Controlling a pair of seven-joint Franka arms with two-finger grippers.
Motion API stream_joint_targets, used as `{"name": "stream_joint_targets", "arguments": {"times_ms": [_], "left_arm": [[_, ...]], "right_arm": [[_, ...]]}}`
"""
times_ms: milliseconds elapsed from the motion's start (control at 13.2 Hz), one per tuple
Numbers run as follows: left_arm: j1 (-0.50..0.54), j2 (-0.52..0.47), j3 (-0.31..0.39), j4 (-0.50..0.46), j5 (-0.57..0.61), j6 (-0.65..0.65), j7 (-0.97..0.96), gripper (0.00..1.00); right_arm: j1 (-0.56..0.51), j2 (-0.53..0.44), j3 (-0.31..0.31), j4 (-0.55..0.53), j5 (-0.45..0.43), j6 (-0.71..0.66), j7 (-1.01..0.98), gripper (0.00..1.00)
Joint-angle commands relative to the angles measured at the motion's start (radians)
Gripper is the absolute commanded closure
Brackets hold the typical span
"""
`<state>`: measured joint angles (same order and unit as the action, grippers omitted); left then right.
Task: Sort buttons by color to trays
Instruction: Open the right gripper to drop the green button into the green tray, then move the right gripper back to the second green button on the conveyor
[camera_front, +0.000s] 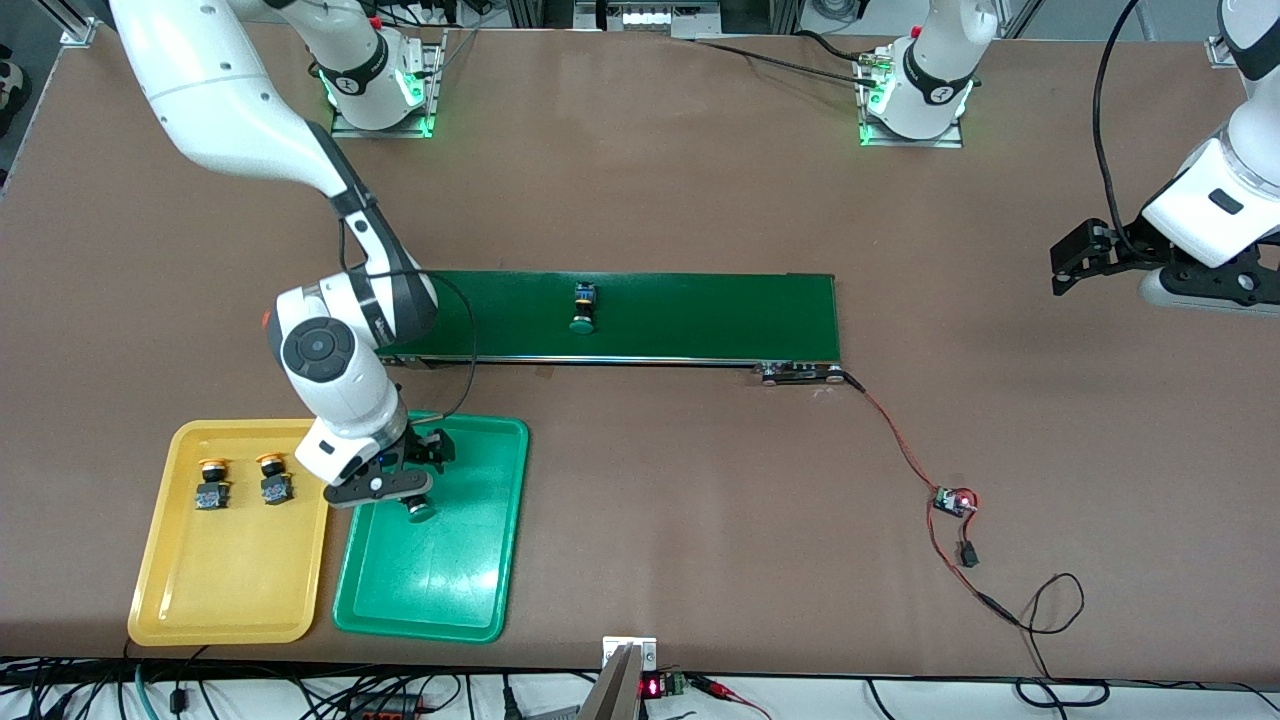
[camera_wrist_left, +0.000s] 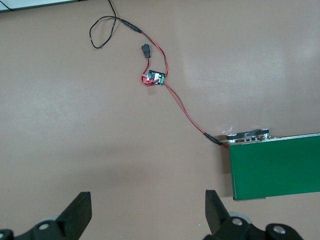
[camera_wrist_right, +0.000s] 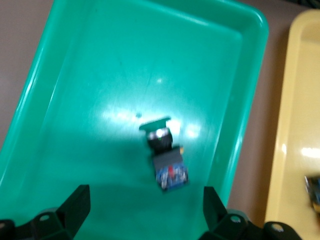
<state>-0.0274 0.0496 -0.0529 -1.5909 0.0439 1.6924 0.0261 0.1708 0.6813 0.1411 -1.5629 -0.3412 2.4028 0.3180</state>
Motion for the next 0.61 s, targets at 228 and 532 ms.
{"name": "stream_joint_targets", "arguments": {"times_ms": [228, 532], "left_arm": [[0.001, 0.016, -0.008, 0.034, 0.021, -0.031, -0.005, 0.00], [0.003, 0.016, -0.005, 0.034, 0.019, -0.030, -0.005, 0.00]], "right_arm": [[0.010, -0.258, 0.080, -0.248, 0.018, -0.122, 0.216, 0.00], [0.013, -0.351, 0.139, -0.344, 0.134, -0.139, 0.260, 0.00]]}}
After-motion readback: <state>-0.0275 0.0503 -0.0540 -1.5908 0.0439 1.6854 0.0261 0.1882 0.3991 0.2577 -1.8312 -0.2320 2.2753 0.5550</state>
